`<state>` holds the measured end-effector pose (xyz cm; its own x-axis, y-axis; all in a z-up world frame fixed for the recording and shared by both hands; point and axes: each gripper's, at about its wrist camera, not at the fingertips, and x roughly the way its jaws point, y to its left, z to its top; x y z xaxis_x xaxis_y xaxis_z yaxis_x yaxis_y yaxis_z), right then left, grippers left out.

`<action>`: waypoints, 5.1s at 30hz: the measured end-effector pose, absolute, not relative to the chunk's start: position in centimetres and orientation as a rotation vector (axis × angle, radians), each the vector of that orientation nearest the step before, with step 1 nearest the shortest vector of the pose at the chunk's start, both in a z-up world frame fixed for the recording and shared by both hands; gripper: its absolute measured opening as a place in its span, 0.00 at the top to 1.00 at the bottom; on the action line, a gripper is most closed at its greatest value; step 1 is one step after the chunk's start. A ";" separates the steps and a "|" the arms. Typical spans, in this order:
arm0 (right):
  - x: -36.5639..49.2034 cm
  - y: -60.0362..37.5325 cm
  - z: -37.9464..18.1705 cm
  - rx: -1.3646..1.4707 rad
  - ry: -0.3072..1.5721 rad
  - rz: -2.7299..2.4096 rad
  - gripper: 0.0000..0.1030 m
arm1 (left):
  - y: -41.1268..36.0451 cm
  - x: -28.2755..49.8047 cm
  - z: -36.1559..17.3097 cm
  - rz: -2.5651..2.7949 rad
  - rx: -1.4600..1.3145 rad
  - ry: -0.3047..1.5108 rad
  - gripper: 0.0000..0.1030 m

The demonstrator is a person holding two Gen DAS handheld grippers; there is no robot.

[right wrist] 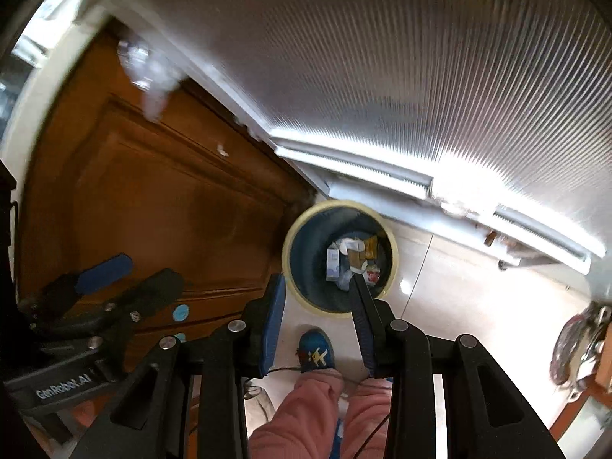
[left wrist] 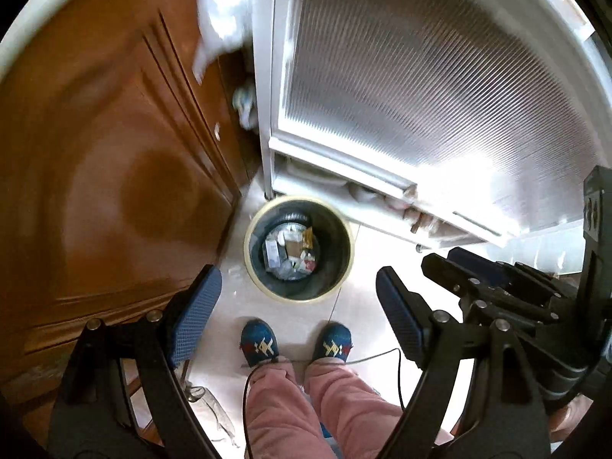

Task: Collect trash
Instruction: 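Raise both tools back toward the table, then grasp the crumpled white tissue with the left gripper while the right gripper grasps the yellow spice box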

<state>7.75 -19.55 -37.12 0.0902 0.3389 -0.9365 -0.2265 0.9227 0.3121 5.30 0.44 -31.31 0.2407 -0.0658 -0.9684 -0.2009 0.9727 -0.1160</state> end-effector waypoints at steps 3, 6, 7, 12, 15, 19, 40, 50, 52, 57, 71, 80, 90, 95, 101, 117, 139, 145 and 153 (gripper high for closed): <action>7.5 -19.6 -32.8 0.073 1.384 0.446 0.66 | 0.4 4.7 -27.3 0.099 -0.225 1.280 0.22; 7.2 -19.5 -29.1 0.049 1.356 0.469 0.66 | 0.4 4.6 -24.1 0.105 -0.206 1.239 0.22; 7.2 -19.4 -28.1 0.042 1.349 0.477 0.66 | 0.3 4.5 -22.7 0.106 -0.201 1.218 0.22; 6.6 -19.4 -23.4 0.010 1.300 0.523 0.66 | 0.0 4.2 -17.3 0.111 -0.187 1.141 0.22; 6.5 -19.9 -20.2 0.000 1.253 0.548 0.66 | -0.5 4.4 -14.4 0.115 -0.173 1.098 0.22; 6.8 -20.9 -16.0 -0.015 1.173 0.568 0.66 | -1.7 4.8 -9.9 0.114 -0.148 1.039 0.22; 13.2 -29.7 -0.7 0.074 0.860 0.490 0.66 | -6.3 8.5 0.8 0.147 -0.091 0.930 0.22; 16.7 -31.8 2.1 0.132 0.830 0.419 0.66 | -3.3 13.8 0.9 0.097 -0.141 1.001 0.22; 17.4 -32.0 2.6 0.142 0.826 0.407 0.66 | -2.4 15.1 1.0 0.092 -0.136 1.006 0.22; 20.0 -30.8 4.2 0.135 0.809 0.372 0.66 | 0.7 19.7 2.1 0.058 -0.092 0.988 0.22; 31.5 -22.4 3.0 0.194 0.850 0.238 0.66 | 9.2 36.0 0.4 -0.089 -0.027 1.015 0.22; 38.4 -18.4 -0.6 0.187 0.870 0.203 0.66 | 10.3 44.9 -4.8 -0.123 0.014 1.045 0.22; 44.5 -20.2 -5.2 0.296 0.892 0.095 0.66 | 8.5 54.3 -11.5 -0.167 -0.024 1.079 0.22; 45.9 -22.6 -7.6 0.365 0.907 0.037 0.66 | 7.3 57.0 -14.9 -0.206 -0.047 1.124 0.22; 46.6 -24.3 -9.8 0.409 0.907 0.000 0.66 | 6.8 58.3 -17.9 -0.205 -0.114 1.139 0.22; 44.3 -25.3 -11.5 0.424 0.912 -0.033 0.66 | 5.8 57.5 -19.3 -0.192 -0.154 1.060 0.51; 40.0 -28.7 -8.4 0.397 0.860 -0.037 0.66 | 5.2 52.1 -14.4 -0.150 -0.177 0.860 0.79; 38.5 -30.8 -7.5 0.420 0.849 -0.051 0.66 | 6.7 49.1 -12.9 -0.114 -0.188 0.837 0.79; 36.3 -33.8 -7.7 0.422 0.874 -0.096 0.66 | 6.5 44.2 -10.9 -0.082 -0.219 0.831 0.79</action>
